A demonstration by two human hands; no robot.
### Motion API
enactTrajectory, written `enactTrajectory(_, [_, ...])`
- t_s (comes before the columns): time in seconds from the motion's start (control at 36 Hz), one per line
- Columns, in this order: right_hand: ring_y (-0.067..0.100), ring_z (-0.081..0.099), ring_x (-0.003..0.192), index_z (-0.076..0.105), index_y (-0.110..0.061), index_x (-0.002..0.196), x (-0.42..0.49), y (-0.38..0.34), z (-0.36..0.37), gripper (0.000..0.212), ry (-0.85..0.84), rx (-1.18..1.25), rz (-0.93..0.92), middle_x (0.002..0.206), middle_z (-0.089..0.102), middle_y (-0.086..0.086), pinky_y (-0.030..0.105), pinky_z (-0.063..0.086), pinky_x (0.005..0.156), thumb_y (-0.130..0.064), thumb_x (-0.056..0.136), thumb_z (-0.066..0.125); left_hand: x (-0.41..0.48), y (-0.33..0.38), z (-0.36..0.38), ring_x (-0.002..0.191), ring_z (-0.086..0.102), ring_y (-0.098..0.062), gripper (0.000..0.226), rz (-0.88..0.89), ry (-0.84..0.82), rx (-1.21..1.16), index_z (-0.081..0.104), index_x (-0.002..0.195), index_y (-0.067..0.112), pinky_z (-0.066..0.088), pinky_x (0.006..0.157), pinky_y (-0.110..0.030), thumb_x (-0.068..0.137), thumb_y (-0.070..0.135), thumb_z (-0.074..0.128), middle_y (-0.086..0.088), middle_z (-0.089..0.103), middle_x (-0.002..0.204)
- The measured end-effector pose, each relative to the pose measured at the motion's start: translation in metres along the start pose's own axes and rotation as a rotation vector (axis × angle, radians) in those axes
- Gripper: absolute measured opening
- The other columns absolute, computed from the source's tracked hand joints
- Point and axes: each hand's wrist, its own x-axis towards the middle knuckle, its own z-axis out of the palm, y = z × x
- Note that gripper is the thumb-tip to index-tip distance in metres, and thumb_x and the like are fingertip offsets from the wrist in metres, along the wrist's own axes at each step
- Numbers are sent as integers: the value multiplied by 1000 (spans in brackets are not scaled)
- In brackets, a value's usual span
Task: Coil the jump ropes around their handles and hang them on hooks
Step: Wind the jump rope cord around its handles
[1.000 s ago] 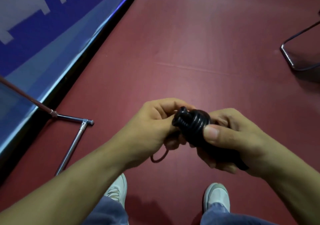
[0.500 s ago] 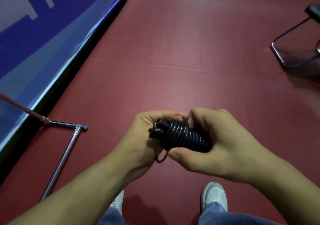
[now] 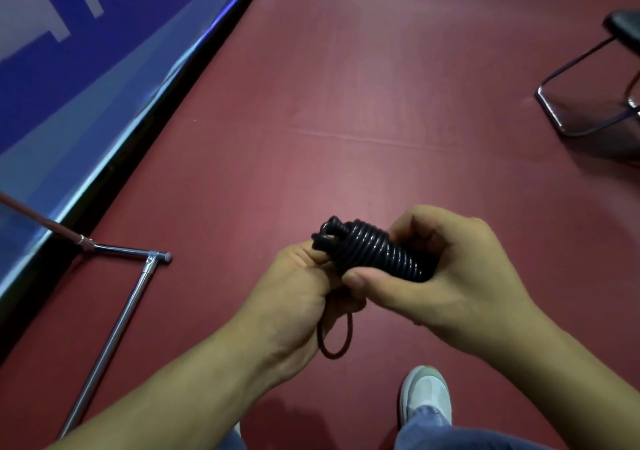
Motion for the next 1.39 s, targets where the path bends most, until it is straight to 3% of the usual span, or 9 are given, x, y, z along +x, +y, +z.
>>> enactTrajectory(0.14, [16,52,37,68,-30,113,4,-5,-5,60,15,186,112,61,66,12,26,41,38,-47,58,87,-10,18,1,43,42,-12,32,47,31,27,71,72,9,35,40,-21,98,0,56,-6,58,55])
enactTrajectory(0.28, [7,51,43,74,-38,89,11,8,-6,27,115,46,29,64,68,0,26,43,44,-52,70,87,-22,29,-8,40,45,-19,27,-7,-28,172,74,81,4,40,38,-24,102,10,56,-19,61,61])
enactTrajectory(0.42, [10,63,54,67,-27,92,13,14,-6,41,109,-193,30,66,65,-10,28,48,50,-64,74,70,-27,34,-12,38,36,-20,39,-31,-75,245,64,72,-4,38,42,-25,102,19,58,-13,43,48])
enactTrajectory(0.61, [15,62,57,51,-30,89,14,16,3,48,-67,-265,145,69,66,-4,45,51,56,-75,73,60,-28,47,-21,45,46,-19,33,-67,-186,274,67,81,-8,47,52,-32,98,20,63,-23,45,62])
enactTrajectory(0.75, [16,58,56,56,-27,88,11,9,16,42,-50,-306,191,64,64,-2,42,48,53,-69,82,53,-31,56,-25,41,46,-20,35,-64,-100,280,68,73,-6,47,49,-29,99,16,59,-10,44,49])
enactTrajectory(0.92, [20,54,59,40,-28,81,6,-2,27,46,-144,-502,158,69,56,-5,38,38,52,-73,86,33,-33,59,-23,40,50,-21,28,49,50,167,73,80,-9,53,48,-32,98,8,60,-29,58,62])
enactTrajectory(1.06, [15,50,60,37,-30,80,-4,-8,33,49,-246,-486,106,66,52,-6,37,37,54,-74,87,17,-33,64,-24,36,50,-16,26,46,104,18,70,81,-13,52,42,-27,95,7,61,-22,59,58])
enactTrajectory(1.22, [12,49,56,36,-33,80,-2,-18,35,62,-275,-584,105,65,53,-9,27,29,49,-94,70,28,-34,71,-40,46,62,-7,37,-3,2,63,67,94,-11,54,53,-22,78,22,65,-4,68,61])
enactTrajectory(1.39, [12,51,56,42,-30,79,2,-17,28,63,-212,-517,114,65,56,-7,30,31,50,-91,73,31,-32,71,-49,52,66,-12,33,28,-40,121,71,90,-8,57,57,-28,80,24,70,-11,72,69])
